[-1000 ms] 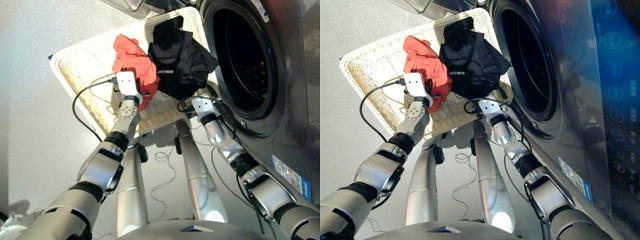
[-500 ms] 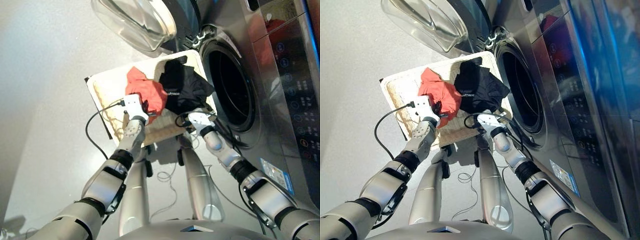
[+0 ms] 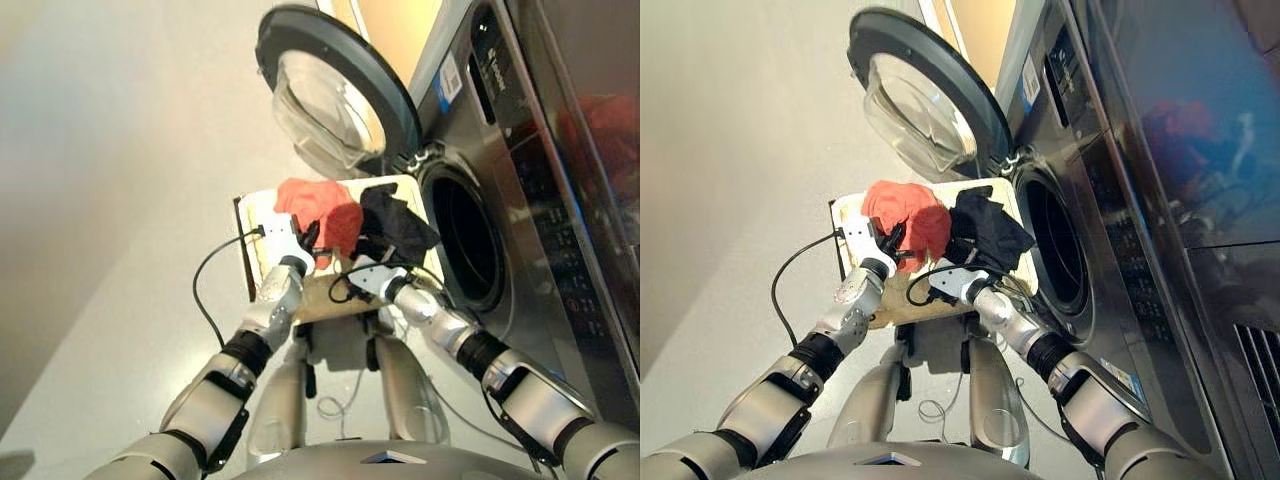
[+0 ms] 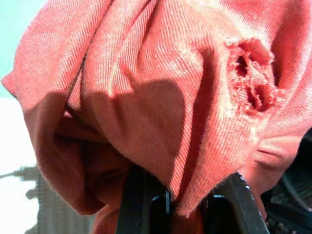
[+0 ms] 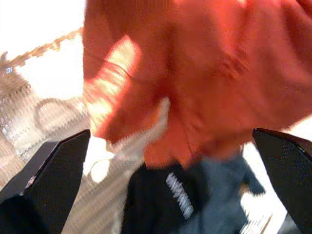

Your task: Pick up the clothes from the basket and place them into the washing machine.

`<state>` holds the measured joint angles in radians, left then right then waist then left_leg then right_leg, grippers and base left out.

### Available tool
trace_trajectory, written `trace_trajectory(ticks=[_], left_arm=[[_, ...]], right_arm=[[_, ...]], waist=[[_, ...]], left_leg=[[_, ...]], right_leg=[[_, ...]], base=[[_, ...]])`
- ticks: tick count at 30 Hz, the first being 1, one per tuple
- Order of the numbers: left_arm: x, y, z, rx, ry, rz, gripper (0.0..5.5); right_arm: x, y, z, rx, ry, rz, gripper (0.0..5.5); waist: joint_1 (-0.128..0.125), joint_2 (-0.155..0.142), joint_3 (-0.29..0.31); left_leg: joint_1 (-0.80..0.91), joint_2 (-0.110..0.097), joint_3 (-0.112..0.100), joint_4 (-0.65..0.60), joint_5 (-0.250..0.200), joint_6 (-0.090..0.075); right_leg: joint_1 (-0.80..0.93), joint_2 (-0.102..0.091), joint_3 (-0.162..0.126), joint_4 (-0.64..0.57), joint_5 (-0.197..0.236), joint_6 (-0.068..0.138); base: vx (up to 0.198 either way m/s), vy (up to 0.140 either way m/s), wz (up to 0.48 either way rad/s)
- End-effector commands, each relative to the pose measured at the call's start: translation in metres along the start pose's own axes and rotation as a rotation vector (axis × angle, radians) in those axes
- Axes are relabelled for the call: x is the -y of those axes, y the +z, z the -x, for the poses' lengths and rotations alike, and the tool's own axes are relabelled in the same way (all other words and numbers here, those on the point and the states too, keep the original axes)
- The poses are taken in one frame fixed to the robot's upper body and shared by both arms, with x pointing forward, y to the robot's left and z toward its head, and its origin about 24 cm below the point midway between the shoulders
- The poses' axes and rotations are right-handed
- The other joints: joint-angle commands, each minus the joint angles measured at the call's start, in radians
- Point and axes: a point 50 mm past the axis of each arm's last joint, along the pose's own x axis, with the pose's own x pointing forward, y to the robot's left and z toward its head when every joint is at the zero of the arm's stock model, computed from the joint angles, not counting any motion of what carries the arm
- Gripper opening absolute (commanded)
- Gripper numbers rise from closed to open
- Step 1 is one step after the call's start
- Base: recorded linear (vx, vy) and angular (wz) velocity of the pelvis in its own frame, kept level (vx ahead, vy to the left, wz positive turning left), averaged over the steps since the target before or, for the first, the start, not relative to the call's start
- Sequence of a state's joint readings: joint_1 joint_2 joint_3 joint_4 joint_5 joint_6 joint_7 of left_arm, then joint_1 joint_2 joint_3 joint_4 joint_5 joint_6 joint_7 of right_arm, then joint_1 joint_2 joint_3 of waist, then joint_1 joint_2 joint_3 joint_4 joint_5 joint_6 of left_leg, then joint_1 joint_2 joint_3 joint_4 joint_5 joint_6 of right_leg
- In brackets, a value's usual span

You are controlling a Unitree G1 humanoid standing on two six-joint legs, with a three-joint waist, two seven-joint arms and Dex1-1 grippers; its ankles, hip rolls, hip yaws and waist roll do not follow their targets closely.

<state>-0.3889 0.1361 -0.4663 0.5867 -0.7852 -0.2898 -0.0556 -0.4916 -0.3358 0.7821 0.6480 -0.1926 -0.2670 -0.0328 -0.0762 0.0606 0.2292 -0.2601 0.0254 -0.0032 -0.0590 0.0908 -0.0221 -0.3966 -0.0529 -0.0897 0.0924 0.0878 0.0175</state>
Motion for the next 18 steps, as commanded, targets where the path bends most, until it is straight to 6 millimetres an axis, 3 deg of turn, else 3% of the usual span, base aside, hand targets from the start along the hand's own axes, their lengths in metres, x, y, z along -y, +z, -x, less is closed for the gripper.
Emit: trace_trajectory(ticks=[1, 16, 17, 18], left_arm=[[0.02, 0.01, 0.0, 0.063, -0.113, 0.063, 0.0], [0.051, -0.007, 0.022, -0.047, -0.312, 0.225, 0.0], [0.053, -0.007, 0.024, -0.053, -0.328, 0.224, 0.0], [0.055, -0.007, 0.025, -0.06, -0.343, 0.227, 0.0]], right_arm=[[-0.002, 0.031, -0.01, 0.138, -0.018, 0.015, 5.5], [0.009, 0.035, -0.021, 0.115, -0.087, 0.166, 5.5], [0.01, 0.035, -0.021, 0.116, -0.091, 0.167, 2.5], [0.013, 0.036, -0.022, 0.115, -0.101, 0.162, 0.6]], waist=[[0.01, -0.036, -0.052], [0.032, -0.014, -0.101], [0.032, -0.014, -0.102], [0.032, -0.012, -0.104]], left_leg=[[0.066, -0.032, 0.028, 0.009, -0.051, -0.014], [0.101, -0.03, 0.018, 0.018, -0.071, -0.009], [0.103, -0.031, 0.017, 0.018, -0.072, -0.009], [0.104, -0.031, 0.015, 0.017, -0.072, -0.009]], right_leg=[[0.128, -0.014, 0.009, -0.137, 0.013, 0.109], [0.185, -0.015, 0.004, -0.171, 0.006, 0.109], [0.187, -0.014, 0.003, -0.171, 0.006, 0.109], [0.189, -0.014, 0.003, -0.171, 0.004, 0.108]], base=[[0.066, -0.008, 0.009], [0.008, -0.001, 0.016], [0.0, 0.0, 0.0], [0.0, 0.0, 0.0]])
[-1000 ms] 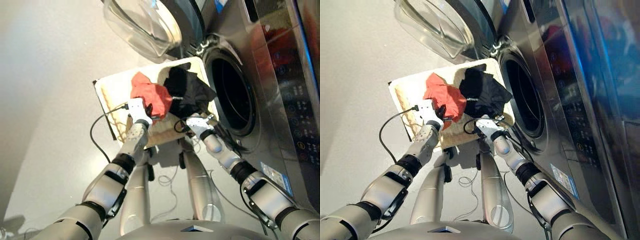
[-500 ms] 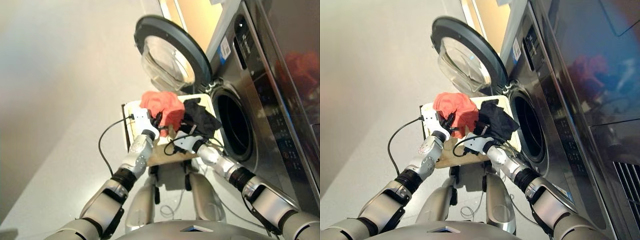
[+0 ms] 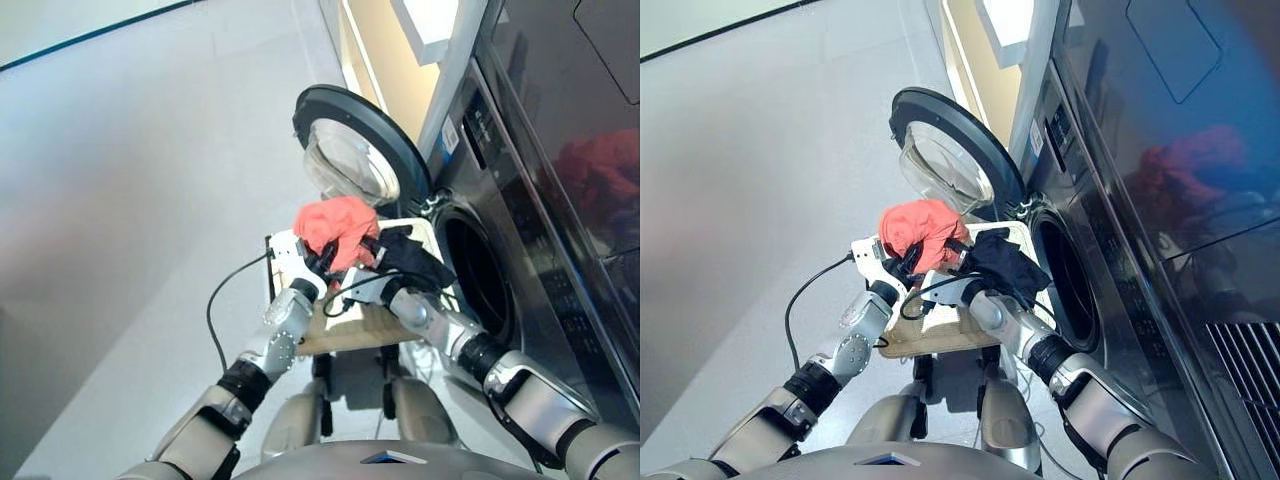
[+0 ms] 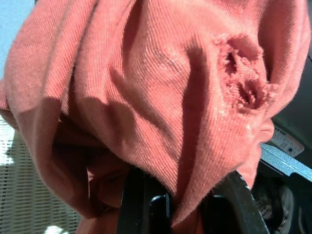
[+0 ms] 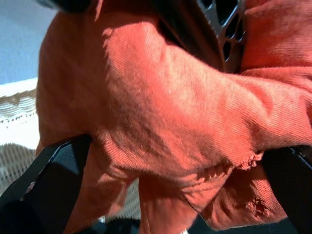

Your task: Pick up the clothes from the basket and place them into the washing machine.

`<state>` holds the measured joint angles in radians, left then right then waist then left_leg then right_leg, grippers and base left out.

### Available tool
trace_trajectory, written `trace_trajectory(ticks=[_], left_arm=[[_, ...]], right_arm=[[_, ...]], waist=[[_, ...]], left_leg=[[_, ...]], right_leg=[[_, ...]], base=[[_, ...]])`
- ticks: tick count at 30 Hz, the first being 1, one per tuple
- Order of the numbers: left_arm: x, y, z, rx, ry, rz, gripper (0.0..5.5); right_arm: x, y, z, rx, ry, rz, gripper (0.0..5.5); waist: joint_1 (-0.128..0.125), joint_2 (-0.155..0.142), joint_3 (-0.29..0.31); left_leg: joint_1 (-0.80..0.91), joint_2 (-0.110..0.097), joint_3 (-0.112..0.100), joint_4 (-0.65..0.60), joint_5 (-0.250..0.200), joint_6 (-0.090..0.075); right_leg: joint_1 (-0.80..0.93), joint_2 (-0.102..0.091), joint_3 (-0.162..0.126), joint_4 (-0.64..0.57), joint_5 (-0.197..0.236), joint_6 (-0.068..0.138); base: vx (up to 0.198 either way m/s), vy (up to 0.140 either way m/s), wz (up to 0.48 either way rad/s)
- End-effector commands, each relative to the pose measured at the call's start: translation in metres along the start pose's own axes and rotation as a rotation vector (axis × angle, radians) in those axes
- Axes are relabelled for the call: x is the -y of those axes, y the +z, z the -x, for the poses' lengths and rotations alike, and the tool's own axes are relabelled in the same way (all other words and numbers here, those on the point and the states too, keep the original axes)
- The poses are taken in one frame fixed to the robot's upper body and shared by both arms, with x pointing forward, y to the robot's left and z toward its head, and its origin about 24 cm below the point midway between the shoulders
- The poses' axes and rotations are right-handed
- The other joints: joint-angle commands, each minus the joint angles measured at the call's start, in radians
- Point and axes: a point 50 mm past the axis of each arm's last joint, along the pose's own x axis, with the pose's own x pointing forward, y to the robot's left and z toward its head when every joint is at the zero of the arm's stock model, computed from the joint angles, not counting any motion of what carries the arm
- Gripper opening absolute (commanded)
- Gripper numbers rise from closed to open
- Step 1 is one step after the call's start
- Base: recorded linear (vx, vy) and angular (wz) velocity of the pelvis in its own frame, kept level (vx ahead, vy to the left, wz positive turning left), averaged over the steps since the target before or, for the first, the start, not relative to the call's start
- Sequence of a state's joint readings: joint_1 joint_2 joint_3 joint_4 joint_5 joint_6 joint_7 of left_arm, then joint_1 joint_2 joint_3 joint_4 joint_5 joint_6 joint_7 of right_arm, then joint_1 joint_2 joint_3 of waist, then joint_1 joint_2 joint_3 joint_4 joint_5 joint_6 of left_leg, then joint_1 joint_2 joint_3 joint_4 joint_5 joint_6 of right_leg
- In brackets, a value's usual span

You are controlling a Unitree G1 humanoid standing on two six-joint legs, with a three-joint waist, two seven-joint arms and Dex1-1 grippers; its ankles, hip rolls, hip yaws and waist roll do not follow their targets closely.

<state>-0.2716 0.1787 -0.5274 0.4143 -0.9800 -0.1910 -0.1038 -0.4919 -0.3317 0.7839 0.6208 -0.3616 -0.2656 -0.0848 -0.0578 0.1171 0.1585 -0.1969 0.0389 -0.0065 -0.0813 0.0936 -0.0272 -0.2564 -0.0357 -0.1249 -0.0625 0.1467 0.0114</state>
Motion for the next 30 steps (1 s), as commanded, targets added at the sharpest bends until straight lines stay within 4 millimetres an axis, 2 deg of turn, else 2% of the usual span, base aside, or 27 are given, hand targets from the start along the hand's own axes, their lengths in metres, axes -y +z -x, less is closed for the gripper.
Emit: trace_trajectory(ticks=[1, 7, 8, 9, 10, 20, 26, 28, 30], left_arm=[[0.046, -0.002, -0.001, 0.001, -0.274, 0.008, 0.0], [0.048, -0.004, 0.002, -0.019, -0.297, 0.014, 0.0], [0.047, -0.004, 0.003, -0.021, -0.299, 0.014, 0.35], [0.047, -0.002, 0.003, -0.013, -0.3, 0.015, 4.46], [0.047, -0.001, 0.003, -0.008, -0.301, 0.018, 5.5], [0.042, 0.008, 0.008, 0.04, -0.3, 0.127, 5.5], [0.022, 0.015, 0.012, 0.099, -0.21, 0.134, 5.5], [0.011, 0.018, 0.016, 0.129, -0.153, 0.142, 5.5], [-0.008, 0.026, 0.025, 0.213, -0.021, 0.185, 5.5]], right_arm=[[0.018, 0.025, -0.022, 0.069, -0.093, 0.002, 0.0], [0.02, 0.021, -0.021, 0.047, -0.123, -0.014, 0.0], [0.02, 0.019, -0.021, 0.037, -0.127, -0.021, 0.0], [0.02, 0.017, -0.019, 0.029, -0.136, -0.026, 0.0], [0.02, 0.015, -0.018, 0.018, -0.141, -0.034, 0.0], [0.014, -0.011, -0.008, -0.125, -0.212, -0.077, 0.0], [0.009, -0.028, 0.001, -0.215, -0.263, -0.148, 0.0], [0.007, -0.032, 0.005, -0.244, -0.293, -0.214, 0.0], [0.003, -0.041, 0.013, -0.3, -0.351, -0.34, 0.0]], waist=[[0.013, -0.069, -0.033], [0.013, -0.067, -0.036], [0.014, -0.068, -0.038], [0.012, -0.068, -0.039], [0.012, -0.068, -0.039], [0.013, -0.073, -0.043], [0.016, -0.073, -0.044], [0.016, -0.073, -0.042], [0.019, -0.076, -0.037]], left_leg=[[0.041, -0.045, 0.018, 0.039, -0.075, -0.004], [0.043, -0.042, 0.014, 0.041, -0.078, -0.002], [0.043, -0.043, 0.014, 0.041, -0.08, -0.002], [0.045, -0.043, 0.013, 0.041, -0.08, -0.001], [0.045, -0.044, 0.013, 0.041, -0.081, -0.001], [0.043, -0.047, 0.016, 0.046, -0.086, 0.001], [0.039, -0.05, 0.015, 0.048, -0.087, 0.002], [0.035, -0.051, 0.016, 0.051, -0.088, 0.003], [0.029, -0.054, 0.017, 0.058, -0.09, 0.005]], right_leg=[[0.049, -0.031, 0.038, -0.016, -0.055, 0.114], [0.052, -0.031, 0.037, -0.017, -0.057, 0.114], [0.053, -0.031, 0.037, -0.017, -0.058, 0.115], [0.054, -0.031, 0.037, -0.017, -0.057, 0.115], [0.053, -0.031, 0.037, -0.016, -0.058, 0.115], [0.048, -0.031, 0.044, -0.013, -0.056, 0.116], [0.046, -0.033, 0.045, -0.013, -0.054, 0.117], [0.043, -0.034, 0.044, -0.01, -0.054, 0.117], [0.036, -0.037, 0.042, -0.002, -0.054, 0.116]], base=[[0.0, 0.0, 0.0], [0.0, 0.0, 0.0], [0.0, 0.0, 0.0], [0.0, 0.0, 0.0], [0.0, 0.0, 0.0], [0.0, 0.0, 0.0], [0.0, 0.0, 0.0], [0.0, 0.0, 0.0], [0.0, 0.0, 0.0]])
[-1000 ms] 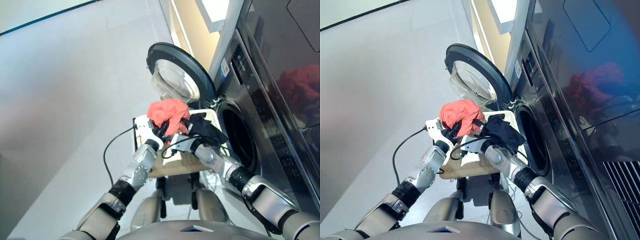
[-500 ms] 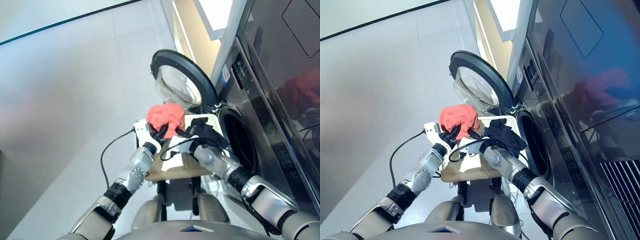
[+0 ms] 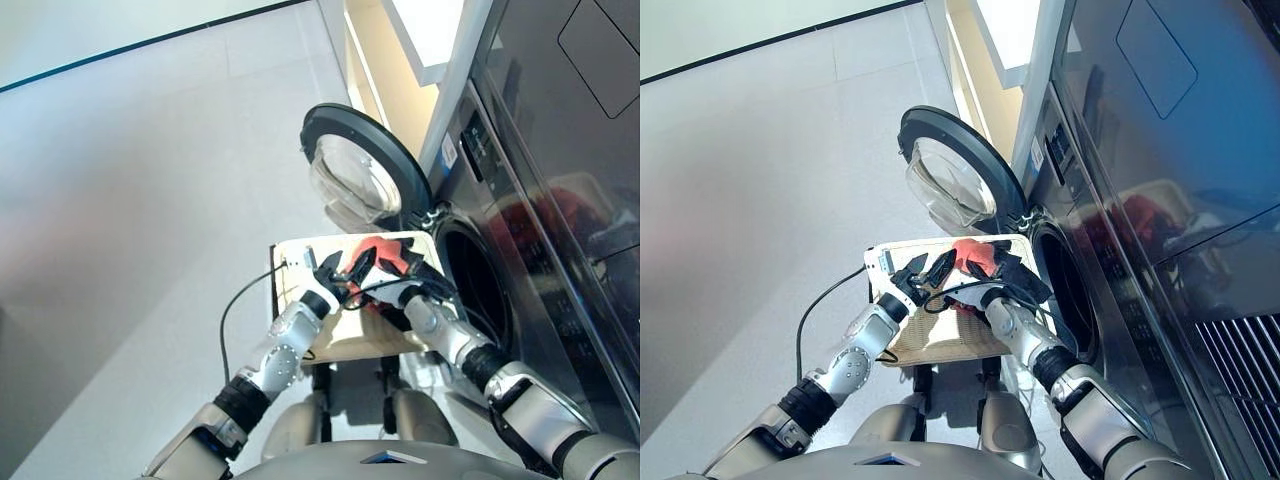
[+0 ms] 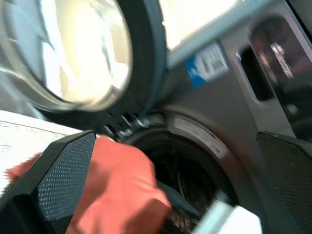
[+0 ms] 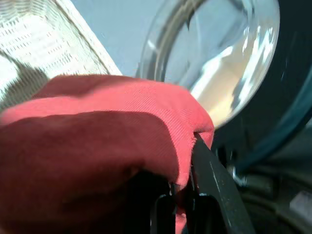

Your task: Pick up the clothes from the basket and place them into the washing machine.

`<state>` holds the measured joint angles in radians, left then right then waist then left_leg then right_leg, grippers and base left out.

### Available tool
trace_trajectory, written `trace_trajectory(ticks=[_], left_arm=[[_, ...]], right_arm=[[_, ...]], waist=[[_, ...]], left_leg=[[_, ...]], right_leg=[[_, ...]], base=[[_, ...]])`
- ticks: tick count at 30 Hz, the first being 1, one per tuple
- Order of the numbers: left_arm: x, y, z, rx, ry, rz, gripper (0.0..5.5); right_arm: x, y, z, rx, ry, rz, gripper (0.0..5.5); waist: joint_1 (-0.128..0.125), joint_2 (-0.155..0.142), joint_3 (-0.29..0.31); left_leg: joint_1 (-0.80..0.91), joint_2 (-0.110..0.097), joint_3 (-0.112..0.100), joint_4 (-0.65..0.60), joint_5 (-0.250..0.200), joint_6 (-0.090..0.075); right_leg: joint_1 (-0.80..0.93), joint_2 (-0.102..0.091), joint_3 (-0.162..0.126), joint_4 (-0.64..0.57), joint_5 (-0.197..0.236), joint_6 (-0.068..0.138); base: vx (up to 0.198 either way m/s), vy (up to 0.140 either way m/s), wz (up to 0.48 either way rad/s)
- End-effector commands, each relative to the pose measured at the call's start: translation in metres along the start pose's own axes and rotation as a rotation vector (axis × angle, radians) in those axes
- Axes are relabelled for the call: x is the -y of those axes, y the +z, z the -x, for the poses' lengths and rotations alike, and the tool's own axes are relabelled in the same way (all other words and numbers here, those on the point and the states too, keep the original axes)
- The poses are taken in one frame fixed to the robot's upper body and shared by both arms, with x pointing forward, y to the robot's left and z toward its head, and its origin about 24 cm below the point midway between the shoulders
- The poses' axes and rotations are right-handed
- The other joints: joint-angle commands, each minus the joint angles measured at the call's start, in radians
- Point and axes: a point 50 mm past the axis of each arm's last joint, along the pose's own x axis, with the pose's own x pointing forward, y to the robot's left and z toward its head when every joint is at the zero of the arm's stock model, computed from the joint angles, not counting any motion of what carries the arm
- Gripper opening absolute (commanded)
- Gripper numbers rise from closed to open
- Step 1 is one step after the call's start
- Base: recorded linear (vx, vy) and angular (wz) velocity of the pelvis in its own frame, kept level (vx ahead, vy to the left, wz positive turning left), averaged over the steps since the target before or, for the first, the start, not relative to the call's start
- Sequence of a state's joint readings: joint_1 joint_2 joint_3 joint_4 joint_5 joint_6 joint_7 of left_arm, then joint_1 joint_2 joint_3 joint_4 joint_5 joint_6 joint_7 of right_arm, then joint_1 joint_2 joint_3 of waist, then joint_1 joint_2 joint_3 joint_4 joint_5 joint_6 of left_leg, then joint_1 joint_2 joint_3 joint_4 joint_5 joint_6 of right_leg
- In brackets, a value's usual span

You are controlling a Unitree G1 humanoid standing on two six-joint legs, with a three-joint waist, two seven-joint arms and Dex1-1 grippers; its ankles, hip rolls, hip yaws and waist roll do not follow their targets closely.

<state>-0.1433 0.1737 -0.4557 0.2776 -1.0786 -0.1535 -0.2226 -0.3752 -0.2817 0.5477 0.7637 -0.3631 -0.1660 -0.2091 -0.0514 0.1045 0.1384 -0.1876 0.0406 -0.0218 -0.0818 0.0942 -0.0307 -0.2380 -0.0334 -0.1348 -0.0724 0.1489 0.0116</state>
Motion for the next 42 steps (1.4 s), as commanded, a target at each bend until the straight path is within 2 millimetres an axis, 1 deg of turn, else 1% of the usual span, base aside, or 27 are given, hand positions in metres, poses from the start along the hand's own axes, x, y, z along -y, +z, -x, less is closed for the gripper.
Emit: trace_trajectory(ticks=[1, 4, 7, 11, 12, 14, 15, 16, 17, 20, 21, 22, 23, 26, 27, 28, 29, 30, 31, 34, 35, 36, 37, 39, 40, 41, 42], left_arm=[[-0.011, 0.029, 0.006, 0.191, 0.086, 0.02, 5.5], [-0.029, 0.04, 0.017, 0.29, 0.228, 0.031, 5.5], [-0.049, 0.043, 0.025, 0.325, 0.371, -0.02, 5.5], [-0.067, 0.042, 0.03, 0.31, 0.508, -0.102, 5.5], [-0.071, 0.041, 0.03, 0.306, 0.542, -0.116, 5.5], [-0.078, 0.038, 0.031, 0.285, 0.595, -0.135, 5.5], [-0.08, 0.036, 0.03, 0.276, 0.609, -0.146, 5.5], [-0.08, 0.036, 0.028, 0.276, 0.617, -0.149, 5.5], [-0.08, 0.036, 0.026, 0.272, 0.619, -0.157, 5.5], [-0.08, 0.035, 0.022, 0.26, 0.622, -0.182, 5.5], [-0.08, 0.035, 0.022, 0.26, 0.622, -0.182, 5.5], [-0.079, 0.039, 0.019, 0.27, 0.62, -0.196, 5.5], [-0.077, 0.042, 0.018, 0.284, 0.617, -0.195, 5.5], [-0.077, 0.047, 0.018, 0.298, 0.618, -0.201, 5.5], [-0.078, 0.046, 0.019, 0.293, 0.627, -0.195, 5.5], [-0.078, 0.048, 0.019, 0.302, 0.627, -0.201, 5.5], [-0.078, 0.05, 0.02, 0.307, 0.627, -0.202, 5.5], [-0.079, 0.051, 0.021, 0.312, 0.63, -0.203, 5.5], [-0.08, 0.054, 0.023, 0.32, 0.631, -0.209, 5.5], [-0.08, 0.059, 0.025, 0.33, 0.621, -0.229, 5.5], [-0.08, 0.06, 0.025, 0.327, 0.615, -0.236, 5.5], [-0.08, 0.061, 0.025, 0.325, 0.61, -0.244, 5.5], [-0.08, 0.063, 0.024, 0.325, 0.603, -0.255, 5.5], [-0.08, 0.067, 0.024, 0.323, 0.591, -0.271, 5.5], [-0.079, 0.068, 0.023, 0.326, 0.584, -0.271, 5.5], [-0.078, 0.07, 0.022, 0.334, 0.58, -0.273, 5.5], [-0.077, 0.072, 0.022, 0.346, 0.583, -0.269, 5.5]], right_arm=[[0.006, 0.02, -0.011, 0.027, -0.124, -0.229, 0.0], [0.006, 0.01, -0.007, -0.026, -0.165, -0.326, 0.0], [0.011, -0.001, -0.002, -0.09, -0.249, -0.486, 0.0], [0.024, -0.01, 0.0, -0.137, -0.423, -0.85, 0.0], [0.03, -0.01, 0.0, -0.125, -0.503, -0.992, 0.0], [0.04, -0.012, 0.0, -0.114, -0.587, -1.141, 0.0], [0.046, -0.012, -0.001, -0.1, -0.638, -1.23, 0.0], [0.053, -0.01, -0.003, -0.086, -0.683, -1.282, 0.0], [0.059, -0.008, -0.005, -0.068, -0.706, -1.322, 0.0], [0.083, -0.002, -0.01, -0.006, -0.796, -1.401, 0.0], [0.083, -0.002, -0.01, -0.005, -0.797, -1.401, 0.0], [0.103, 0.004, -0.012, 0.047, -0.857, -1.428, 0.0], [0.116, 0.007, -0.012, 0.085, -0.912, -1.469, 0.0], [0.144, 0.009, -0.011, 0.142, -1.043, -1.57, 0.0], [0.15, 0.01, -0.011, 0.149, -1.064, -1.58, 0.0], [0.162, 0.009, -0.009, 0.17, -1.107, -1.584, 0.0], [0.172, 0.008, -0.007, 0.177, -1.147, -1.577, 0.0], [0.185, 0.004, -0.005, 0.172, -1.195, -1.559, 0.0], [0.199, 0.006, -0.003, 0.183, -1.224, -1.522, 0.0], [0.238, 0.009, 0.004, 0.182, -1.303, -1.379, 0.0], [0.25, 0.013, 0.005, 0.19, -1.318, -1.334, 0.0], [0.261, 0.012, 0.008, 0.174, -1.336, -1.28, 0.0], [0.279, 0.014, 0.014, 0.179, -1.358, -1.205, 0.0], [0.313, 0.012, 0.03, 0.159, -1.419, -1.076, 0.0], [0.331, 0.02, 0.038, 0.183, -1.457, -1.025, 0.0], [0.342, 0.025, 0.047, 0.207, -1.505, -0.967, 0.0], [0.356, 0.031, 0.061, 0.272, -1.573, -0.918, 0.0]], waist=[[0.013, -0.065, -0.013], [0.011, -0.067, 0.0], [0.009, -0.069, 0.021], [0.004, -0.063, 0.054], [0.003, -0.058, 0.068], [-0.002, -0.054, 0.086], [-0.001, -0.051, 0.098], [-0.003, -0.046, 0.108], [-0.002, -0.04, 0.121], [-0.003, -0.025, 0.15], [-0.003, -0.025, 0.148], [-0.004, -0.017, 0.161], [-0.007, -0.011, 0.172], [-0.009, -0.003, 0.175], [-0.005, 0.004, 0.171], [-0.005, 0.009, 0.172], [-0.001, 0.013, 0.17], [0.001, 0.018, 0.169], [0.007, 0.024, 0.165], [0.024, 0.033, 0.156], [0.028, 0.035, 0.155], [0.031, 0.036, 0.153], [0.036, 0.036, 0.154], [0.043, 0.035, 0.148], [0.049, 0.038, 0.143], [0.05, 0.037, 0.144], [0.047, 0.038, 0.145]], left_leg=[[0.017, -0.056, 0.032, 0.062, -0.092, 0.009], [0.002, -0.06, 0.03, 0.073, -0.093, 0.012], [-0.019, -0.064, 0.028, 0.086, -0.094, 0.013], [-0.072, -0.071, 0.028, 0.109, -0.091, 0.015], [-0.088, -0.071, 0.031, 0.118, -0.094, 0.014], [-0.13, -0.074, 0.039, 0.141, -0.094, 0.014], [-0.149, -0.074, 0.042, 0.156, -0.1, 0.013], [-0.177, -0.078, 0.043, 0.167, -0.097, 0.013], [-0.196, -0.078, 0.046, 0.18, -0.104, 0.013], [-0.278, -0.083, 0.053, 0.228, -0.115, 0.012], [-0.282, -0.083, 0.053, 0.23, -0.116, 0.012], [-0.344, -0.083, 0.056, 0.279, -0.129, 0.015], [-0.386, -0.085, 0.058, 0.32, -0.144, 0.019], [-0.509, -0.085, 0.062, 0.466, -0.203, 0.032], [-0.526, -0.078, 0.056, 0.501, -0.247, 0.032], [-0.566, -0.082, 0.056, 0.548, -0.262, 0.038], [-0.594, -0.081, 0.053, 0.576, -0.277, 0.041], [-0.626, -0.082, 0.051, 0.604, -0.286, 0.045], [-0.655, -0.084, 0.05, 0.621, -0.292, 0.048], [-0.724, -0.081, 0.046, 0.654, -0.297, 0.05], [-0.744, -0.079, 0.044, 0.664, -0.295, 0.05], [-0.76, -0.078, 0.042, 0.67, -0.296, 0.049], [-0.779, -0.079, 0.045, 0.68, -0.296, 0.048], [-0.816, -0.077, 0.041, 0.689, -0.296, 0.045], [-0.837, -0.076, 0.044, 0.697, -0.297, 0.044], [-0.849, -0.074, 0.043, 0.7, -0.296, 0.043], [-0.864, -0.073, 0.045, 0.707, -0.296, 0.042]], right_leg=[[0.014, -0.04, 0.052, 0.012, -0.057, 0.115], [-0.002, -0.045, 0.05, 0.026, -0.059, 0.113], [-0.024, -0.051, 0.048, 0.04, -0.057, 0.112], [-0.078, -0.058, 0.047, 0.062, -0.048, 0.113], [-0.095, -0.059, 0.049, 0.069, -0.047, 0.112], [-0.137, -0.064, 0.053, 0.086, -0.044, 0.111], [-0.158, -0.065, 0.054, 0.102, -0.048, 0.109], [-0.188, -0.07, 0.052, 0.116, -0.047, 0.108], [-0.211, -0.069, 0.054, 0.134, -0.053, 0.105], [-0.298, -0.076, 0.055, 0.185, -0.064, 0.1], [-0.302, -0.076, 0.056, 0.187, -0.064, 0.1], [-0.368, -0.079, 0.059, 0.239, -0.076, 0.096], [-0.412, -0.079, 0.063, 0.282, -0.088, 0.093], [-0.525, -0.076, 0.075, 0.419, -0.142, 0.081], [-0.548, -0.069, 0.081, 0.465, -0.184, 0.084], [-0.586, -0.07, 0.085, 0.515, -0.195, 0.081], [-0.614, -0.07, 0.088, 0.545, -0.21, 0.08], [-0.645, -0.071, 0.09, 0.571, -0.219, 0.077], [-0.672, -0.071, 0.091, 0.589, -0.223, 0.075], [-0.737, -0.071, 0.095, 0.621, -0.231, 0.072], [-0.757, -0.071, 0.098, 0.633, -0.233, 0.071], [-0.778, -0.071, 0.1, 0.643, -0.236, 0.071], [-0.801, -0.07, 0.104, 0.657, -0.237, 0.068], [-0.84, -0.07, 0.11, 0.669, -0.239, 0.068], [-0.863, -0.07, 0.113, 0.677, -0.239, 0.067], [-0.876, -0.068, 0.115, 0.681, -0.24, 0.066], [-0.893, -0.065, 0.116, 0.691, -0.239, 0.066]], base=[[0.0, 0.0, 0.0], [0.0, 0.0, 0.0], [-0.064, 0.026, 0.01], [-0.087, 0.052, 0.002], [-0.096, 0.061, 0.009], [-0.092, 0.055, -0.003], [-0.096, 0.046, -0.046], [-0.094, 0.042, -0.075], [-0.091, 0.049, -0.098], [-0.076, 0.035, -0.057], [-0.076, 0.02, 0.045], [-0.09, 0.02, 0.096], [-0.117, 0.02, 0.136], [-0.015, 0.004, 0.204], [0.068, -0.011, 0.122], [0.086, -0.012, 0.056], [0.0, 0.0, 0.0], [0.0, 0.0, 0.0], [0.0, 0.0, 0.0], [0.0, 0.0, 0.0], [0.0, 0.0, 0.0], [0.0, 0.0, 0.0], [0.0, 0.0, 0.0], [0.0, 0.0, 0.0], [0.0, 0.0, 0.0], [0.0, 0.0, 0.0], [0.0, 0.0, 0.0]])
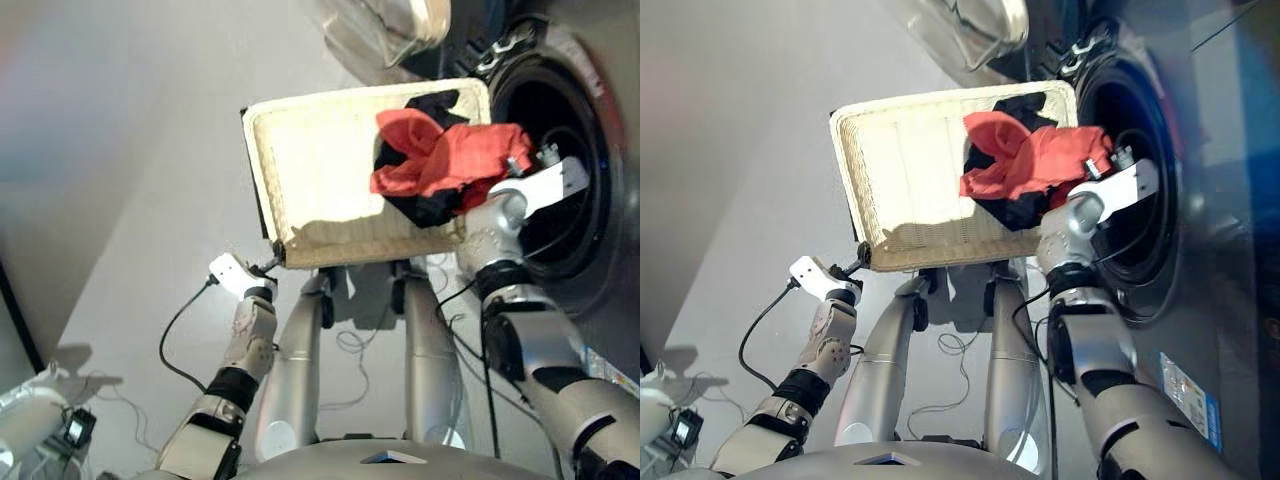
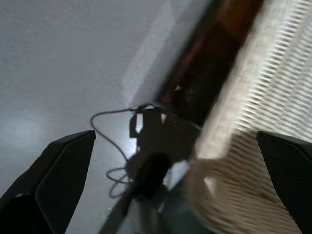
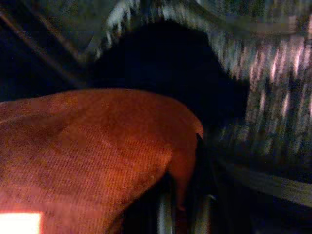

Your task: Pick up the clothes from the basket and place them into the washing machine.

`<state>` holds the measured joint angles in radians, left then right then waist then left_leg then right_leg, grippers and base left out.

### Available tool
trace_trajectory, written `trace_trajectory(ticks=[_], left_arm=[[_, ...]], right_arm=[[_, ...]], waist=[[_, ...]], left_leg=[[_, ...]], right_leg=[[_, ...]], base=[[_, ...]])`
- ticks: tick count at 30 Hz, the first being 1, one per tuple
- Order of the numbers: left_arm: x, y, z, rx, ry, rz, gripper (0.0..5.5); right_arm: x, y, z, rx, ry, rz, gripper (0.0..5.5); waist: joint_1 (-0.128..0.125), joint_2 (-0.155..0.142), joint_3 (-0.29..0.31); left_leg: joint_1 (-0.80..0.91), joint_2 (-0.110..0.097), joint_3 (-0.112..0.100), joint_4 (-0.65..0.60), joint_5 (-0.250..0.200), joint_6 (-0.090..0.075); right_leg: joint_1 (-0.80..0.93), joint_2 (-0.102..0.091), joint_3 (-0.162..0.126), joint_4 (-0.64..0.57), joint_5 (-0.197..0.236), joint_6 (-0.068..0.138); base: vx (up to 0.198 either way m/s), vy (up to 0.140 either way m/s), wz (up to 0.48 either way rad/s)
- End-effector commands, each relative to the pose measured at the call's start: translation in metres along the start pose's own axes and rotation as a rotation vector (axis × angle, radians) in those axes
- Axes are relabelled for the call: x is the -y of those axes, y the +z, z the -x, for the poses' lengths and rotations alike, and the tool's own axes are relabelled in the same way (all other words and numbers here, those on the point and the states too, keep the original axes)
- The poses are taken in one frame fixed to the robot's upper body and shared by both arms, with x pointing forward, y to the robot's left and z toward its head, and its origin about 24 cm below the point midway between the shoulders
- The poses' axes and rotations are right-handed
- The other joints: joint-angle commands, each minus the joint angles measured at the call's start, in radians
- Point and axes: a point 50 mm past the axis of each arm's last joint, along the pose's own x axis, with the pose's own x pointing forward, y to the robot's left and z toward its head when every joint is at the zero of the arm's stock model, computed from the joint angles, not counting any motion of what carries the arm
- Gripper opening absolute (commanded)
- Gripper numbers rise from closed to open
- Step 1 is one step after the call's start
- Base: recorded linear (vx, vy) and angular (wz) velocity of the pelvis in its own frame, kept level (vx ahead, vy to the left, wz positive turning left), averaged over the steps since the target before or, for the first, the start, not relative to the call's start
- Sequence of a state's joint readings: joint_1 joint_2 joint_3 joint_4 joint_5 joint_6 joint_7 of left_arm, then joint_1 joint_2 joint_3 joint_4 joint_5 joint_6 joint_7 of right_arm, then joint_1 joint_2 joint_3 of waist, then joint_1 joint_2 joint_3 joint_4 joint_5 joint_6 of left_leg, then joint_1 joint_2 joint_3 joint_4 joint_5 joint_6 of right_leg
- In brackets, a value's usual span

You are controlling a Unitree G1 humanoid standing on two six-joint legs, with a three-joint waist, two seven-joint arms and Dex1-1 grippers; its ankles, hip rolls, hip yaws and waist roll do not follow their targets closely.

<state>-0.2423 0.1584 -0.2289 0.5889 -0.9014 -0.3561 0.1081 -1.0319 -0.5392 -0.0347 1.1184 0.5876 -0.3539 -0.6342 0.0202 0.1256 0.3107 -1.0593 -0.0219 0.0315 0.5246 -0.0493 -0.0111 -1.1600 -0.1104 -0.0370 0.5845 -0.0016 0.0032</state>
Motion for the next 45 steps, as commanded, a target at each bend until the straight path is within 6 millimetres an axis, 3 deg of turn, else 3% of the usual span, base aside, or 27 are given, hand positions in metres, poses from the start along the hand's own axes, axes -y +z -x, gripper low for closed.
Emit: trace_trajectory(ticks=[1, 3, 5, 7, 10, 11, 12, 13, 14, 20, 21, 22, 27, 30, 31, 32, 34, 35, 37, 42, 45], left_arm=[[-0.01, 0.027, -0.001, 0.121, 0.001, -0.044, 5.5], [-0.013, 0.03, -0.002, 0.135, 0.014, -0.047, 5.5], [-0.013, 0.028, -0.002, 0.133, 0.014, -0.051, 5.5], [-0.009, 0.026, -0.003, 0.125, 0.004, -0.043, 5.5], [-0.005, 0.02, -0.003, 0.104, -0.003, -0.036, 5.5], [-0.004, 0.018, -0.003, 0.1, -0.001, -0.03, 5.5], [-0.002, 0.018, -0.005, 0.099, -0.004, -0.027, 5.5], [-0.003, 0.018, -0.005, 0.1, -0.003, -0.028, 5.5], [0.0, 0.018, -0.006, 0.101, -0.009, -0.023, 5.5], [-0.004, 0.021, -0.011, 0.104, 0.006, -0.018, 5.5], [-0.009, 0.022, -0.011, 0.1, 0.027, -0.02, 5.5], [-0.01, 0.022, -0.011, 0.1, 0.029, -0.02, 5.5], [-0.017, 0.019, -0.014, 0.086, 0.063, -0.004, 5.5], [-0.016, 0.018, -0.016, 0.08, 0.066, -0.001, 5.5], [-0.016, 0.017, -0.018, 0.077, 0.071, -0.004, 5.5], [-0.016, 0.017, -0.018, 0.077, 0.072, -0.004, 5.5], [-0.014, 0.017, -0.02, 0.073, 0.075, -0.009, 5.5], [-0.014, 0.017, -0.02, 0.074, 0.076, -0.009, 5.5], [-0.012, 0.016, -0.022, 0.071, 0.073, -0.015, 5.5], [-0.01, 0.019, -0.025, 0.083, 0.065, -0.018, 5.5], [-0.009, 0.021, -0.027, 0.083, 0.072, -0.011, 5.5]], right_arm=[[0.004, 0.088, -0.015, 0.399, -0.08, -0.016, 0.0], [0.016, 0.124, -0.018, 0.58, -0.134, 0.038, 0.0], [0.032, 0.142, -0.028, 0.626, -0.21, 0.081, 0.0], [0.037, 0.138, -0.033, 0.587, -0.209, 0.099, 0.0], [0.028, 0.104, -0.029, 0.488, -0.135, 0.136, 0.0], [0.023, 0.094, -0.025, 0.46, -0.121, 0.123, 0.24], [0.021, 0.082, -0.023, 0.421, -0.109, 0.12, 2.37], [0.021, 0.081, -0.022, 0.419, -0.108, 0.119, 4.16], [0.017, 0.064, -0.018, 0.361, -0.079, 0.12, 5.5], [-0.012, 0.003, 0.012, 0.162, 0.249, 0.158, 5.5], [-0.026, -0.012, 0.029, 0.128, 0.367, 0.138, 5.5], [-0.026, -0.012, 0.03, 0.126, 0.368, 0.138, 5.5], [-0.052, -0.059, 0.087, -0.007, 0.643, 0.122, 5.5], [-0.054, -0.074, 0.103, -0.064, 0.701, 0.133, 5.5], [-0.052, -0.09, 0.115, -0.125, 0.731, 0.154, 5.5], [-0.052, -0.09, 0.115, -0.126, 0.732, 0.154, 5.5], [-0.044, -0.116, 0.134, -0.221, 0.762, 0.222, 5.5], [-0.044, -0.116, 0.134, -0.221, 0.762, 0.222, 5.5], [-0.034, -0.138, 0.146, -0.308, 0.768, 0.287, 5.5], [-0.025, -0.15, 0.146, -0.391, 0.736, 0.33, 5.5], [-0.02, -0.153, 0.139, -0.419, 0.697, 0.375, 5.5]], waist=[[-0.026, 0.018, -0.03], [-0.027, 0.016, -0.037], [-0.022, 0.011, -0.043], [-0.021, 0.008, -0.047], [-0.028, 0.003, -0.052], [-0.029, 0.002, -0.055], [-0.031, 0.002, -0.057], [-0.031, 0.0, -0.058], [-0.031, 0.0, -0.061], [-0.037, -0.014, -0.064], [-0.04, -0.023, -0.061], [-0.041, -0.023, -0.059], [-0.048, -0.046, -0.045], [-0.051, -0.053, -0.036], [-0.052, -0.059, -0.032], [-0.052, -0.059, -0.03], [-0.054, -0.065, -0.022], [-0.054, -0.066, -0.02], [-0.053, -0.064, -0.011], [-0.045, -0.057, 0.003], [-0.039, -0.048, 0.005]], left_leg=[[-0.012, -0.012, -0.008, 0.11, -0.153, 0.022], [-0.029, -0.011, -0.01, 0.116, -0.156, 0.023], [-0.042, -0.01, -0.012, 0.121, -0.16, 0.024], [-0.045, -0.01, -0.01, 0.124, -0.162, 0.024], [-0.042, -0.01, -0.01, 0.12, -0.164, 0.026], [-0.04, -0.009, -0.009, 0.118, -0.164, 0.026], [-0.039, -0.01, -0.01, 0.114, -0.163, 0.026], [-0.039, -0.01, -0.01, 0.113, -0.162, 0.026], [-0.037, -0.011, -0.012, 0.108, -0.161, 0.025], [0.002, -0.008, -0.013, 0.046, -0.135, 0.017], [0.021, -0.004, -0.015, 0.021, -0.123, 0.013], [0.025, -0.004, -0.015, 0.017, -0.122, 0.012], [0.098, 0.003, -0.02, -0.07, -0.084, 0.002], [0.129, 0.002, -0.021, -0.104, -0.07, -0.001], [0.15, 0.004, -0.024, -0.134, -0.057, -0.005], [0.153, 0.004, -0.024, -0.136, -0.056, -0.005], [0.187, 0.006, -0.027, -0.184, -0.031, -0.011], [0.19, 0.006, -0.027, -0.187, -0.03, -0.011], [0.211, 0.002, -0.032, -0.226, -0.009, -0.014], [0.206, -0.002, -0.035, -0.224, -0.005, -0.012], [0.167, -0.003, -0.039, -0.17, -0.028, -0.007]], right_leg=[[0.01, 0.013, 0.019, 0.044, -0.092, 0.074], [-0.017, 0.015, 0.024, 0.062, -0.098, 0.076], [-0.031, 0.011, 0.027, 0.074, -0.103, 0.078], [-0.034, 0.009, 0.025, 0.078, -0.106, 0.077], [-0.026, 0.012, 0.024, 0.065, -0.101, 0.076], [-0.025, 0.015, 0.024, 0.061, -0.099, 0.076], [-0.022, 0.016, 0.024, 0.057, -0.098, 0.075], [-0.022, 0.016, 0.023, 0.056, -0.098, 0.075], [-0.018, 0.015, 0.023, 0.05, -0.096, 0.076], [0.025, 0.01, 0.016, -0.007, -0.069, 0.079], [0.049, 0.008, 0.011, -0.041, -0.054, 0.08], [0.054, 0.008, 0.011, -0.044, -0.053, 0.08], [0.128, 0.008, -0.003, -0.133, -0.018, 0.085], [0.158, 0.009, -0.008, -0.171, -0.002, 0.088], [0.179, 0.01, -0.011, -0.2, 0.008, 0.091], [0.182, 0.01, -0.011, -0.201, 0.009, 0.091], [0.216, 0.01, -0.021, -0.245, 0.023, 0.094], [0.219, 0.009, -0.021, -0.247, 0.024, 0.094], [0.24, 0.011, -0.027, -0.278, 0.034, 0.097], [0.23, 0.013, -0.031, -0.266, 0.03, 0.096], [0.194, 0.015, -0.031, -0.205, 0.003, 0.09]], base=[[0.0, 0.0, 0.0], [0.0, 0.0, 0.0], [0.0, 0.0, 0.0], [0.0, 0.0, 0.0], [0.0, 0.0, 0.0], [0.0, 0.0, 0.0], [0.0, 0.0, 0.0], [0.0, 0.0, 0.0], [0.0, 0.0, 0.0], [0.0, 0.0, 0.0], [0.0, 0.0, 0.0], [0.0, 0.0, 0.0], [0.0, 0.0, 0.0], [0.0, 0.0, 0.0], [0.0, 0.0, 0.0], [0.0, 0.0, 0.0], [0.0, 0.0, 0.0], [0.0, 0.0, 0.0], [0.0, 0.0, 0.0], [0.0, 0.0, 0.0], [0.0, 0.0, 0.0]])
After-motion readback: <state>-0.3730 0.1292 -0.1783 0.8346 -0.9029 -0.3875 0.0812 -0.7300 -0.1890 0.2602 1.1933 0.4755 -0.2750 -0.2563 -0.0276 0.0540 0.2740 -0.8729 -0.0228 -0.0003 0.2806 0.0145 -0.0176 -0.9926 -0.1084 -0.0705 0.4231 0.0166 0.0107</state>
